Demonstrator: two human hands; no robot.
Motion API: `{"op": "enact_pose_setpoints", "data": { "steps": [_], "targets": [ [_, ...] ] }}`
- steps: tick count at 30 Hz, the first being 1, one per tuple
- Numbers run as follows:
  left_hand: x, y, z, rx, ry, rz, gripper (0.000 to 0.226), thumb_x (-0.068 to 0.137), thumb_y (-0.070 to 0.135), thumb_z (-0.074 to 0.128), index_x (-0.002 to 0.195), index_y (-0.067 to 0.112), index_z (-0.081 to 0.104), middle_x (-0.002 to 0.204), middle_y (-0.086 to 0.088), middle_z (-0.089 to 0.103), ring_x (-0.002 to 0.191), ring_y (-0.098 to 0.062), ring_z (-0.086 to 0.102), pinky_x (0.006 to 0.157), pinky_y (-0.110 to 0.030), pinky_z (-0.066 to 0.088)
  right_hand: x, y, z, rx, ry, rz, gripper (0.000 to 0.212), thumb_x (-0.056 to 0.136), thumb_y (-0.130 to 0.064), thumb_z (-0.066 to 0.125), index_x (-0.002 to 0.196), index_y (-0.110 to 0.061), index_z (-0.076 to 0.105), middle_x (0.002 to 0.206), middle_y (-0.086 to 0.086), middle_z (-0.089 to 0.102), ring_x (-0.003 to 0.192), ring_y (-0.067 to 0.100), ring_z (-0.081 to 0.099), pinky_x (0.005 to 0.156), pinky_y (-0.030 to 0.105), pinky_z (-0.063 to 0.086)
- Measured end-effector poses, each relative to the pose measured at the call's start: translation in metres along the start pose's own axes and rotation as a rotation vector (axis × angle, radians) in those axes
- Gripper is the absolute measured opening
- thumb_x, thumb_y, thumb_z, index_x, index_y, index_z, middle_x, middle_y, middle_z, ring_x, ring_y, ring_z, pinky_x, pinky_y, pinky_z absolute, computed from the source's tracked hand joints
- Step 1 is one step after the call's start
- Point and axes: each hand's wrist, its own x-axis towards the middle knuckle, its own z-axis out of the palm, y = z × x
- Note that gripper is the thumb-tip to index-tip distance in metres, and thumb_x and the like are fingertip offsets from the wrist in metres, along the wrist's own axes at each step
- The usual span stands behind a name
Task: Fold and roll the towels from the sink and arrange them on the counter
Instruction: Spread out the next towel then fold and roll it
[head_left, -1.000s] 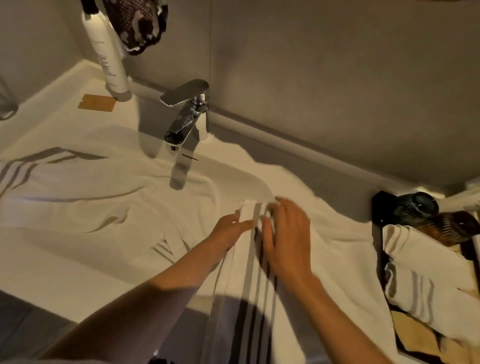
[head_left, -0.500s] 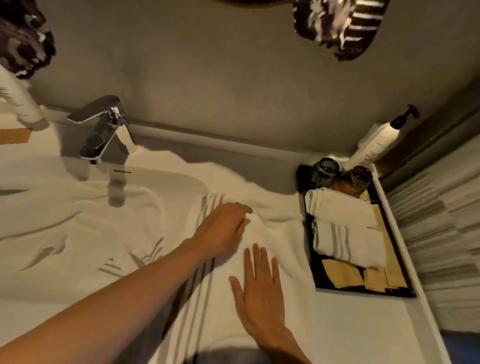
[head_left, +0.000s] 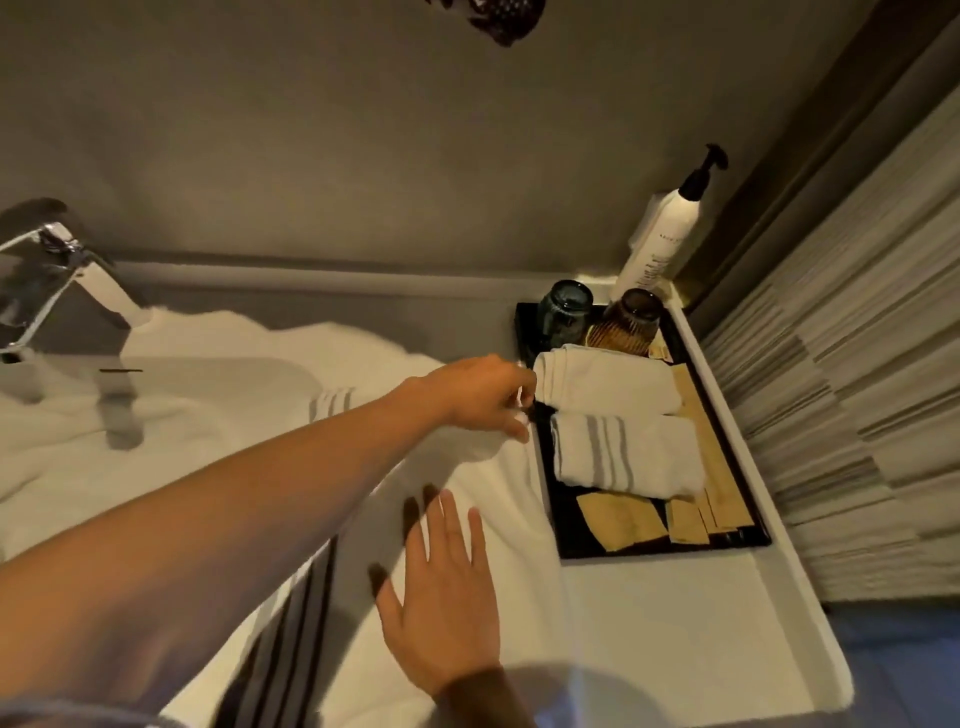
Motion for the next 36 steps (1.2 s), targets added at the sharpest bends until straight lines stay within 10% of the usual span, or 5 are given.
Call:
{"op": "enact_pose_setpoints", "data": {
  "steps": [6, 15, 20, 28, 36],
  "targets": [
    [-0.003, 0.000, -0.008, 0.265, -0.040, 0.014, 0.013, 0.089, 0.026, 0.061, 0.095, 0.018, 0.068, 0.094, -0.002, 0.068, 0.083, -0.025, 0.063, 0.068, -0.036, 0.052, 0.000, 0.000, 0.001, 0.048, 0.024, 0.000, 0.073, 0.094, -0.054, 0.026, 0.154, -0.012, 0.014, 0.163, 0.009, 0.004, 0.150, 0.021, -0.006, 0.119, 0.051, 0.004],
    [0.023, -0.036, 0.006, -0.260, 0.211, -0.487, 0.024, 0.095, 0.017, 0.050, 0.098, 0.000, 0.065, 0.098, -0.016, 0.068, 0.090, -0.032, 0.063, 0.074, -0.036, 0.048, 0.005, 0.000, 0.008, 0.031, 0.044, 0.039, 0.074, 0.091, -0.053, 0.034, 0.152, -0.011, 0.024, 0.162, 0.008, 0.010, 0.150, 0.024, 0.005, 0.117, 0.049, 0.005],
    [-0.088, -0.006, 0.043, 0.006, 0.594, -0.230, 0.027, 0.101, 0.029, 0.043, 0.118, 0.015, 0.059, 0.121, -0.005, 0.059, 0.106, -0.024, 0.056, 0.091, -0.039, 0.046, 0.001, 0.007, -0.005, 0.077, 0.045, -0.016, 0.060, 0.101, -0.048, 0.017, 0.151, -0.017, 0.026, 0.162, 0.005, 0.015, 0.150, 0.019, 0.006, 0.121, 0.045, 0.005],
    [-0.236, 0.009, 0.146, 0.182, 0.159, -0.226, 0.061, 0.105, 0.046, 0.019, 0.157, 0.018, 0.006, 0.165, -0.001, 0.001, 0.152, -0.019, -0.005, 0.122, -0.041, 0.005, -0.045, 0.045, -0.018, -0.063, 0.085, 0.044, 0.052, 0.102, -0.037, 0.029, 0.146, -0.012, 0.037, 0.156, 0.012, 0.030, 0.145, 0.028, 0.026, 0.119, 0.047, 0.020],
    [-0.294, 0.057, 0.149, 0.186, 0.150, -0.143, 0.070, 0.100, 0.057, 0.024, 0.155, 0.013, 0.022, 0.163, -0.010, 0.015, 0.151, -0.024, 0.009, 0.123, -0.038, 0.001, -0.108, 0.047, -0.023, -0.112, 0.052, -0.219, 0.039, 0.099, -0.041, 0.039, 0.115, -0.012, 0.059, 0.127, 0.010, 0.055, 0.114, 0.030, 0.054, 0.099, 0.039, 0.038]
  ]
}}
